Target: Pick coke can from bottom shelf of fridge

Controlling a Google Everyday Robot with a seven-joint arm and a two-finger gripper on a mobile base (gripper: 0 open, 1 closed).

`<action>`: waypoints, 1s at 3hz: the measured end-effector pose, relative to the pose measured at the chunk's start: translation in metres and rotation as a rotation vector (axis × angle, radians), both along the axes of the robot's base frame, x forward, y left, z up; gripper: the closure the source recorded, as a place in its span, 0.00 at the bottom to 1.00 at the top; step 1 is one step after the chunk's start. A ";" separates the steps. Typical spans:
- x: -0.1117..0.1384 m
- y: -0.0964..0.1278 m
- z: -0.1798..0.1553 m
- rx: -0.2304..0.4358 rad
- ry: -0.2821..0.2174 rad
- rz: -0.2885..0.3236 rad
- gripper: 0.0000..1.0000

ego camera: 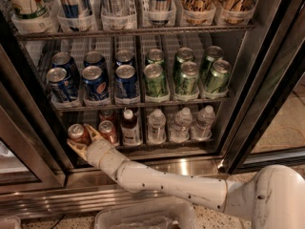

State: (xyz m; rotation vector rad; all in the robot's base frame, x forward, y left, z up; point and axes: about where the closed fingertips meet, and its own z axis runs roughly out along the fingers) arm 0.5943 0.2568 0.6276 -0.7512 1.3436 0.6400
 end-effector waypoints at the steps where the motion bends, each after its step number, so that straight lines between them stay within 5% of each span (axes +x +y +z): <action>1: 0.000 0.000 0.000 0.000 0.000 0.000 1.00; 3: -0.011 -0.006 0.033 -0.017 -0.014 0.049 1.00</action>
Offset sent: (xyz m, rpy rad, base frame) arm 0.0000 0.0000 0.0000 0.0000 0.0000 0.0000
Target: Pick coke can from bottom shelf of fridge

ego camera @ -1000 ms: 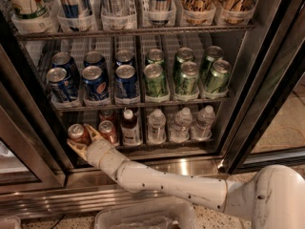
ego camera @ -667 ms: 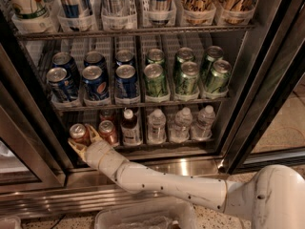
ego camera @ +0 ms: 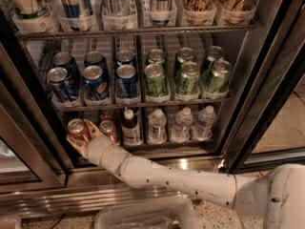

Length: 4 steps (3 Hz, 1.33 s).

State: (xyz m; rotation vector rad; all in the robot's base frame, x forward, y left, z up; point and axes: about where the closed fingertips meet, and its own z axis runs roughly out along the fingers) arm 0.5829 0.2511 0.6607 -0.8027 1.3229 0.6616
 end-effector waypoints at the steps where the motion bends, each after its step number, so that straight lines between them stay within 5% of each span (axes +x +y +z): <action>1: -0.013 -0.013 0.030 -0.034 -0.022 0.017 1.00; 4: -0.068 -0.068 0.009 -0.084 0.040 0.191 1.00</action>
Offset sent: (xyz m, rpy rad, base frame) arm -0.0549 -0.0475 0.0446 -0.1302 0.0097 0.1363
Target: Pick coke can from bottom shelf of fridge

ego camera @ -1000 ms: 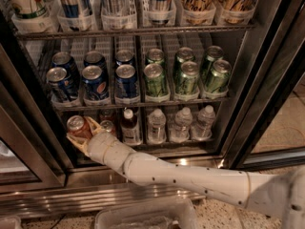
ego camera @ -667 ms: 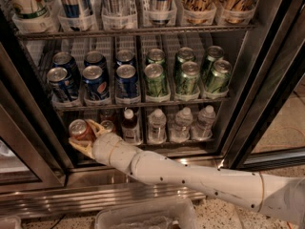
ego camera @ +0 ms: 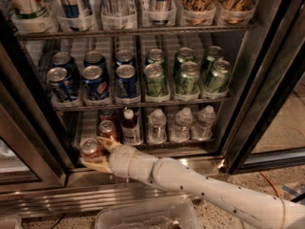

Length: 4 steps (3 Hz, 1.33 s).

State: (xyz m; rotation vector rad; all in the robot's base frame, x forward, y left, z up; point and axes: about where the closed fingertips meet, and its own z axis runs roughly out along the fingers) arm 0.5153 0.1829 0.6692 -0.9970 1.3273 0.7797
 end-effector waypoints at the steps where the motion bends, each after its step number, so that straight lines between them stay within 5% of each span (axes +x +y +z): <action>1: -0.025 -0.026 -0.012 -0.008 0.034 0.035 1.00; 4: -0.104 -0.087 -0.001 -0.050 0.103 -0.002 1.00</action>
Offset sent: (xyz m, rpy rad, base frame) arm -0.0803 -0.0882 -0.0255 -0.0294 0.0894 0.0197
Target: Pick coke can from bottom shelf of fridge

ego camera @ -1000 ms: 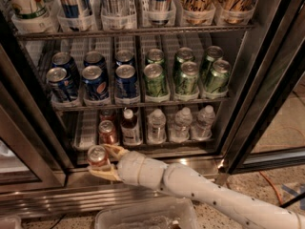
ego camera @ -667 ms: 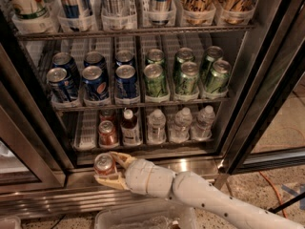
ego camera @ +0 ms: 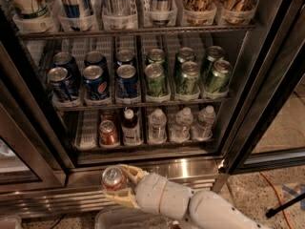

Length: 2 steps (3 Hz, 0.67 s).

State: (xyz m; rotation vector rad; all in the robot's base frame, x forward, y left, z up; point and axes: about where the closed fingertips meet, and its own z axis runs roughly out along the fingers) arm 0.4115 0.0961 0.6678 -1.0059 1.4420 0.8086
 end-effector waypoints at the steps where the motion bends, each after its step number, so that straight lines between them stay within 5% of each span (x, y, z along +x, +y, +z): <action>1: -0.027 -0.017 0.019 -0.044 0.036 -0.023 1.00; 2: -0.040 -0.040 0.030 -0.070 0.042 -0.062 1.00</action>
Offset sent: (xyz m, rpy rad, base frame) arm -0.0543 -0.0728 0.0424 -0.0985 0.0495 -0.1208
